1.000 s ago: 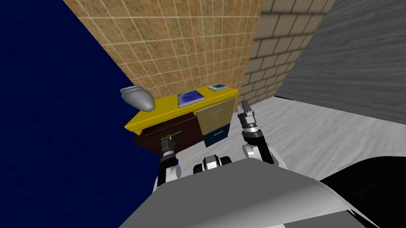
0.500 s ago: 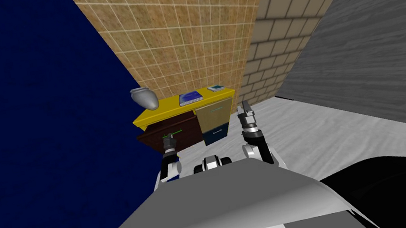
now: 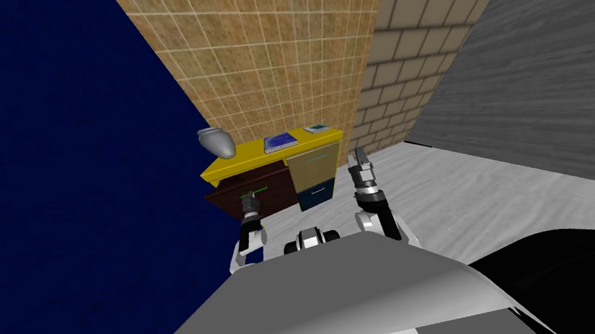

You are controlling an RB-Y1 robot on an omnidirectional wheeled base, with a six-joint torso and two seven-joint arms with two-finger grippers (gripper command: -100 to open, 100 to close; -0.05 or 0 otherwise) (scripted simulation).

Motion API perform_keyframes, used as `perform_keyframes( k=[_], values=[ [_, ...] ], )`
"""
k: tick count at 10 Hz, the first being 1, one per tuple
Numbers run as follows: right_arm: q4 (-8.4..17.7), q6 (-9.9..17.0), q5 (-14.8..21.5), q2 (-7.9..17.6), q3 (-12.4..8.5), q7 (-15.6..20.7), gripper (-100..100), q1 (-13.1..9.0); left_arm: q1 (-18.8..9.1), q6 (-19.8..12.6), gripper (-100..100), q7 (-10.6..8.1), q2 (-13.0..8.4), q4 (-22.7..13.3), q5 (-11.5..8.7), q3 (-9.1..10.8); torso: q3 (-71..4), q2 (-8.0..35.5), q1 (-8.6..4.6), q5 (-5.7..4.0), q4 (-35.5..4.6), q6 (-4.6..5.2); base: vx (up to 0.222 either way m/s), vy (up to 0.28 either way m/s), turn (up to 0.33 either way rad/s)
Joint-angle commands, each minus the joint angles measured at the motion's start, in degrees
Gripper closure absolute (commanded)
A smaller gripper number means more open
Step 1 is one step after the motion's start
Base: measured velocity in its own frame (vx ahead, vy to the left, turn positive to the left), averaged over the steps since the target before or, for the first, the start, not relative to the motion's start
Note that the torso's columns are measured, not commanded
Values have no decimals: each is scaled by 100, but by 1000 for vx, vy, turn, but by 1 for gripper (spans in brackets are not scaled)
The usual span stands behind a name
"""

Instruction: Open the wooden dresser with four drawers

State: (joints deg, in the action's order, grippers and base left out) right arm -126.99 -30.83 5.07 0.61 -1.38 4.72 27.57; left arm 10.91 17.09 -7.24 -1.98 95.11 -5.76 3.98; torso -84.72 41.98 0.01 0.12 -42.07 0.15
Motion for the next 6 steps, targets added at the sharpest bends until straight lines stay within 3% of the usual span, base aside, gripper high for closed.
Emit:
perform_keyframes(
  k=[1, 3, 6],
  values=[
    [0, 0, 0, 0, 0, 0, 0, 0, -329, 161, 100, -84, -105, -392, 59, 115, -15, -24, 4, 9, 19, 1, -99, -22, 50],
    [0, 0, 0, 0, 0, 0, 0, 0, -709, 161, 100, -84, -105, -729, 59, 115, 14, 26, 7, 0, -7, -13, -103, -25, 34],
    [0, 0, 0, 0, 0, 0, 0, 0, -709, 161, 100, -84, -105, -1044, 59, 115, -14, -24, 9, 15, 30, 0, -4, 4, -1]
  ],
)
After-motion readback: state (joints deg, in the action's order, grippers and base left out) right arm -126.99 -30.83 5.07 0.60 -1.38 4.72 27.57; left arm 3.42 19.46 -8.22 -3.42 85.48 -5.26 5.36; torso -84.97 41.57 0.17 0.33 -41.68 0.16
